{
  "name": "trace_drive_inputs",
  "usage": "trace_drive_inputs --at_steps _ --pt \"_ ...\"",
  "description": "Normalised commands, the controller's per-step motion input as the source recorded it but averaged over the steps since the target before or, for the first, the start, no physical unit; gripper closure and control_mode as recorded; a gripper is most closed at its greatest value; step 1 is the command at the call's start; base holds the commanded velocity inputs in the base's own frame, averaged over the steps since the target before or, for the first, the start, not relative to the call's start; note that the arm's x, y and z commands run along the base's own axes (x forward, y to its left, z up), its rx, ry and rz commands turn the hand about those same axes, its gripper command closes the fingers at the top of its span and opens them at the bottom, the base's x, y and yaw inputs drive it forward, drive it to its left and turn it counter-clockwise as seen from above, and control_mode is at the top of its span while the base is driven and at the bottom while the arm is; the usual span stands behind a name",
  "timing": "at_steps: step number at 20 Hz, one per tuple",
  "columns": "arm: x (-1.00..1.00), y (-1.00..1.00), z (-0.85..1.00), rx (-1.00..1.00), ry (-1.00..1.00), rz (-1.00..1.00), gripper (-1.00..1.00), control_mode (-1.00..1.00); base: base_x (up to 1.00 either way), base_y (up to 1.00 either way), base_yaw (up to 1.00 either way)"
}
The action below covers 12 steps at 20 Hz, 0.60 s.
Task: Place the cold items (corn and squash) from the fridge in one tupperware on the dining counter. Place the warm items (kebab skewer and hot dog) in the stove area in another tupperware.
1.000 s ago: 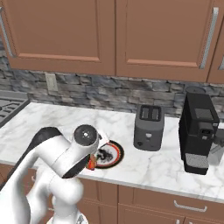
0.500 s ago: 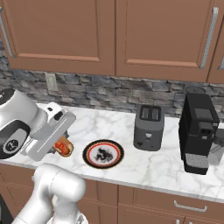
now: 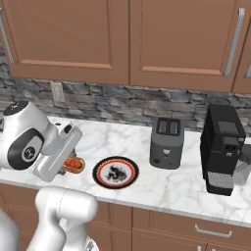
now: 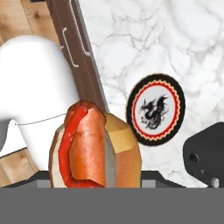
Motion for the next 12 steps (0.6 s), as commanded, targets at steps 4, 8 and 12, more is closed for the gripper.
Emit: trace_drive_inputs --at_steps 4,8,12 --pt "0.00 -0.16 -0.04 0.11 -0.09 0.17 1.00 -1.00 0.00 0.00 0.00" --pt "-0.13 -0.18 -0.01 0.11 -0.15 0.12 1.00 -1.00 0.00 0.00 0.00" --pt "0.00 0.00 0.00 0.00 0.00 0.00 1.00 1.00 -0.46 -0.06 0.14"
